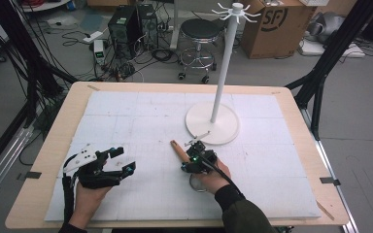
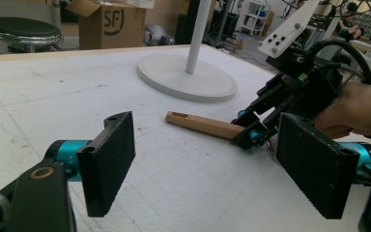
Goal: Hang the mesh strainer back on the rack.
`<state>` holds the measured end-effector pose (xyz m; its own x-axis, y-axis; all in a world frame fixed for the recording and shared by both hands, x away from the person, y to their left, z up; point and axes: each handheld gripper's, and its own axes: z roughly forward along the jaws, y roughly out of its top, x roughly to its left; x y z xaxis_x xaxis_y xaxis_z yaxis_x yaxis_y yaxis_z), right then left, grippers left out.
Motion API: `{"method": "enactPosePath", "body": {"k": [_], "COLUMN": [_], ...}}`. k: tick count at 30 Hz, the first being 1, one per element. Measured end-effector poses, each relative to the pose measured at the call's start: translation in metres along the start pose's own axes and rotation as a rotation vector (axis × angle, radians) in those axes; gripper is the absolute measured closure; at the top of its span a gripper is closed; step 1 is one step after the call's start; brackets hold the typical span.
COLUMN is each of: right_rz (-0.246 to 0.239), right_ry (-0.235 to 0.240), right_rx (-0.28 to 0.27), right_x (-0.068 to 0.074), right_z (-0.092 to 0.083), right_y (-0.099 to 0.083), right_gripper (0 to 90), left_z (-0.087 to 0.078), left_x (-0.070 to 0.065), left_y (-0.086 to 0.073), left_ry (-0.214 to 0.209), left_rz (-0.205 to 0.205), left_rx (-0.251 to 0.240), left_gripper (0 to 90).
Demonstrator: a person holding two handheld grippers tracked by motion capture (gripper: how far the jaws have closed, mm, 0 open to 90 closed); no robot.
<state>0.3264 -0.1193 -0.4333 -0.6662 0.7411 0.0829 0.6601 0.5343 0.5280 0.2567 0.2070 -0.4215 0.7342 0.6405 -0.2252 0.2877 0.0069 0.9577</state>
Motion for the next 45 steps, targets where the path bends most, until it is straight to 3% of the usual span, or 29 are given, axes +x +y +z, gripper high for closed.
{"method": "enactPosePath", "body": {"k": [4, 10, 14, 16, 18, 23, 30, 38, 41, 45], "right_rz": [-0.006, -0.001, -0.028, -0.015, -0.027, -0.042, -0.097, -0.072, -0.089, -0.078], "right_ry": [-0.037, -0.051, -0.071, -0.053, -0.062, -0.027, -0.042, -0.023, -0.032, 0.000], "right_rx": [0.014, 0.106, 0.069, 0.047, 0.048, 0.059, 0.137, 0.150, 0.152, 0.137], "right_x": [0.005, 0.008, 0.010, 0.007, 0.009, 0.004, 0.008, 0.005, 0.006, 0.001], "right_z": [0.001, 0.002, 0.002, 0.001, 0.001, 0.001, 0.002, 0.004, 0.004, 0.002], "right_y": [0.002, 0.014, 0.010, 0.007, 0.007, 0.009, 0.019, 0.021, 0.021, 0.019], "right_gripper": [63.6, 64.7, 66.5, 67.7, 68.4, 69.0, 68.9, 68.8, 68.8, 69.0], "left_z": [0.001, 0.002, 0.001, 0.001, 0.000, -0.001, -0.001, 0.001, 0.002, 0.000], "left_x": [0.000, -0.001, 0.000, 0.000, -0.001, 0.001, 0.000, -0.002, -0.002, -0.001], "left_y": [0.000, 0.000, 0.000, 0.000, 0.000, 0.000, 0.000, 0.000, -0.001, -0.001], "left_ry": [0.005, 0.006, 0.007, 0.005, 0.006, 0.008, 0.008, 0.008, 0.008, 0.009], "left_rz": [0.006, 0.007, 0.001, 0.005, 0.005, 0.001, 0.008, 0.014, 0.010, 0.009], "left_rx": [0.007, 0.009, 0.004, 0.002, 0.001, 0.000, -0.002, 0.008, 0.010, 0.005], "left_gripper": [22.8, 22.9, 22.9, 23.0, 23.2, 23.3, 23.7, 23.9, 24.0, 24.0]}}
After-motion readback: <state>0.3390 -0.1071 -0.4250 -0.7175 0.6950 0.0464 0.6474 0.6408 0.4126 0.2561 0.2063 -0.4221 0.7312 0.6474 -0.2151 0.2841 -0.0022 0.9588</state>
